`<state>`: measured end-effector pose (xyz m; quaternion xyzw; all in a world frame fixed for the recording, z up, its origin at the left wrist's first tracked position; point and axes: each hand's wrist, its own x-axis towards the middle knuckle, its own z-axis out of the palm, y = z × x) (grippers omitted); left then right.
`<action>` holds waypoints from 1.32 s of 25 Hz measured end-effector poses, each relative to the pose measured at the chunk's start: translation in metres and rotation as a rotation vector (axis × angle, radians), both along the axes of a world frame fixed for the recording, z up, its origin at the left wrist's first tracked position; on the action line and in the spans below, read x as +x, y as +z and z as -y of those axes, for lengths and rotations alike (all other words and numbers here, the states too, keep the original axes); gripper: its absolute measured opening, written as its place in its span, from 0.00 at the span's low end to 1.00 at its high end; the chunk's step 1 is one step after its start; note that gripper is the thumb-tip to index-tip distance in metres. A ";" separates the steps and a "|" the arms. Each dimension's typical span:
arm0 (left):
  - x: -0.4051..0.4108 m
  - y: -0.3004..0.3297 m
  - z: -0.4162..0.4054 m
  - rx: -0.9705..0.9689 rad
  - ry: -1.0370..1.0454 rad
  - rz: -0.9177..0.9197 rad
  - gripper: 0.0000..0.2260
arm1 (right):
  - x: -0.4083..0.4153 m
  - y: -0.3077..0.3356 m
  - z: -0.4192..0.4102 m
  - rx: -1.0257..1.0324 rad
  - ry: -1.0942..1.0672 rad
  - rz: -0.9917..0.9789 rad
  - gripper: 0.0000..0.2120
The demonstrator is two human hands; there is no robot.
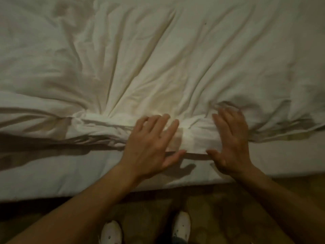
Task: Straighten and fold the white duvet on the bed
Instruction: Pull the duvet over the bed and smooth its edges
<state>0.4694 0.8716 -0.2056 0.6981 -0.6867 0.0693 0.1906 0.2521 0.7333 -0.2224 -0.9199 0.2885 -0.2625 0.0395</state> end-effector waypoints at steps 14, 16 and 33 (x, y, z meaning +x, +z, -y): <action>-0.037 -0.064 0.121 0.021 0.132 0.176 0.27 | -0.008 -0.044 0.124 -0.087 0.034 -0.011 0.36; -0.026 -0.054 0.126 0.051 0.083 0.093 0.23 | -0.002 -0.037 0.126 -0.015 0.009 0.001 0.37; -0.179 -0.004 0.154 -0.033 -0.028 -0.118 0.37 | -0.171 0.045 0.165 0.037 0.125 0.077 0.43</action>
